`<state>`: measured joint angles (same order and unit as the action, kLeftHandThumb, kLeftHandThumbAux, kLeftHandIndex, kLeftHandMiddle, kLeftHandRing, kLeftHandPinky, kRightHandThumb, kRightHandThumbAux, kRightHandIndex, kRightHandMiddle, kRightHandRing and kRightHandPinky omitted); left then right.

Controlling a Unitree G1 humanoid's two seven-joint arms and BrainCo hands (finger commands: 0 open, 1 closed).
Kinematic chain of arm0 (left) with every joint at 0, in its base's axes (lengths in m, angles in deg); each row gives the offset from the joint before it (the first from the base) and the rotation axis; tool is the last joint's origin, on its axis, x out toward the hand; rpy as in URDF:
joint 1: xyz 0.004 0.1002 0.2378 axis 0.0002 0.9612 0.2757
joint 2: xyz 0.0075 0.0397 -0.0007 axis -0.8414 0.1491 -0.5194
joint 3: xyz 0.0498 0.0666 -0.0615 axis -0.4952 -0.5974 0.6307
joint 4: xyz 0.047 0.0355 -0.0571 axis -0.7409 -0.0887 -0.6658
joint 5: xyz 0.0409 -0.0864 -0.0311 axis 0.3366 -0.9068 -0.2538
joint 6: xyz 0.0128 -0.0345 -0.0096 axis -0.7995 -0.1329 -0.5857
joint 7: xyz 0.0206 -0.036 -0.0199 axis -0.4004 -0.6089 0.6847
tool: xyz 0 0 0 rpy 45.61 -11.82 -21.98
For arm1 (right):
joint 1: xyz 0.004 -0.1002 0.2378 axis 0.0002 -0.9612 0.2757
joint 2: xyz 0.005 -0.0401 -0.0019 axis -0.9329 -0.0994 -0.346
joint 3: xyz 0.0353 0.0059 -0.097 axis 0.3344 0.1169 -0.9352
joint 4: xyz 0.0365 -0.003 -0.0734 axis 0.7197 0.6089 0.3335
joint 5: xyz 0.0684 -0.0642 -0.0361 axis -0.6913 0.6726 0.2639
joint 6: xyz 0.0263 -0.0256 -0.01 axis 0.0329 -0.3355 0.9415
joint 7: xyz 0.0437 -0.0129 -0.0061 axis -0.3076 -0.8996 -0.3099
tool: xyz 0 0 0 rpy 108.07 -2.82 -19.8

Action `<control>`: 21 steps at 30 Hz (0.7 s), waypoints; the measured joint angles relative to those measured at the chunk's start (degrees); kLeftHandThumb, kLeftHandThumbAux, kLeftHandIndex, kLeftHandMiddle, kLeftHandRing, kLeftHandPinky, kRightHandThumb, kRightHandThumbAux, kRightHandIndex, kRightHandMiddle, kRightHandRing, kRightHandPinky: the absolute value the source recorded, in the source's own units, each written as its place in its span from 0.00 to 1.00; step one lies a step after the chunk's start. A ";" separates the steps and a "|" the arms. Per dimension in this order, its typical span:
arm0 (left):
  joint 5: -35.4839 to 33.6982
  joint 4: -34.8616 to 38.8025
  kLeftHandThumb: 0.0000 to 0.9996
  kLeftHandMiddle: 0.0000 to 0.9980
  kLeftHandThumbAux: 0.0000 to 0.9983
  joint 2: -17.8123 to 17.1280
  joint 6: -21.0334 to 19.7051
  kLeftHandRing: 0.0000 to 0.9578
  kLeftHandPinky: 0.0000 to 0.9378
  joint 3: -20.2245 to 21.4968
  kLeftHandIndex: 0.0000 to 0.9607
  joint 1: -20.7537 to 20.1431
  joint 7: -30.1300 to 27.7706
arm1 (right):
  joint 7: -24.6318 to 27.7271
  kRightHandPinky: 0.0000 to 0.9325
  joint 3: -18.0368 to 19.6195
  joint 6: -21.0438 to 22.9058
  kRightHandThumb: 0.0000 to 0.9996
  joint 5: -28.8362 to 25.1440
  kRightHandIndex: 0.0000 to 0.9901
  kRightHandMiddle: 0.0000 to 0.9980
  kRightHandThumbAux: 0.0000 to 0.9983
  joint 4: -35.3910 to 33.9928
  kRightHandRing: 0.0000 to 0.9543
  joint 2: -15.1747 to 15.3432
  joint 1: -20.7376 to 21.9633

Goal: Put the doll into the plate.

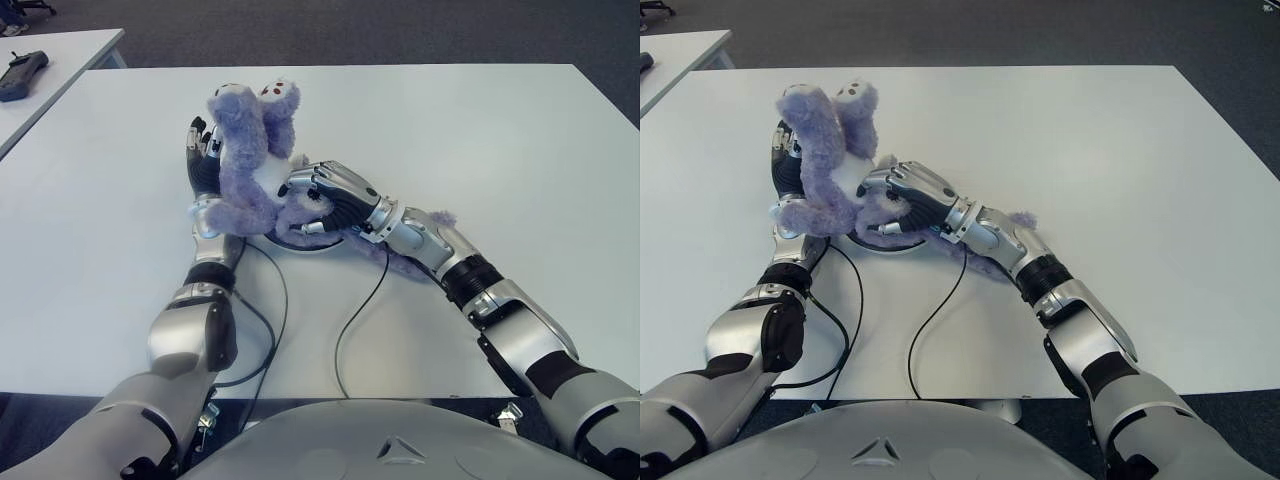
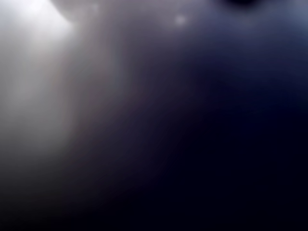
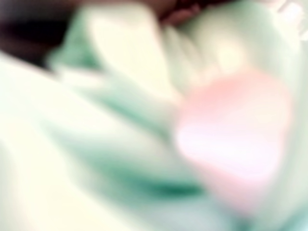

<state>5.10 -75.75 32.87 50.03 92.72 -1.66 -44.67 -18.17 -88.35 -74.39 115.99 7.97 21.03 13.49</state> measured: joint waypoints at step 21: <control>-0.02 -0.01 0.00 0.00 0.38 0.00 0.23 0.00 0.00 1.08 0.00 0.00 0.00 | 2.52 0.00 0.66 3.50 0.14 0.15 0.00 0.00 0.47 -3.13 0.00 1.01 -1.52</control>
<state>5.08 -75.76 32.87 50.26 93.81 -1.65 -44.67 -15.64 -87.69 -70.89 116.14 4.83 22.04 11.97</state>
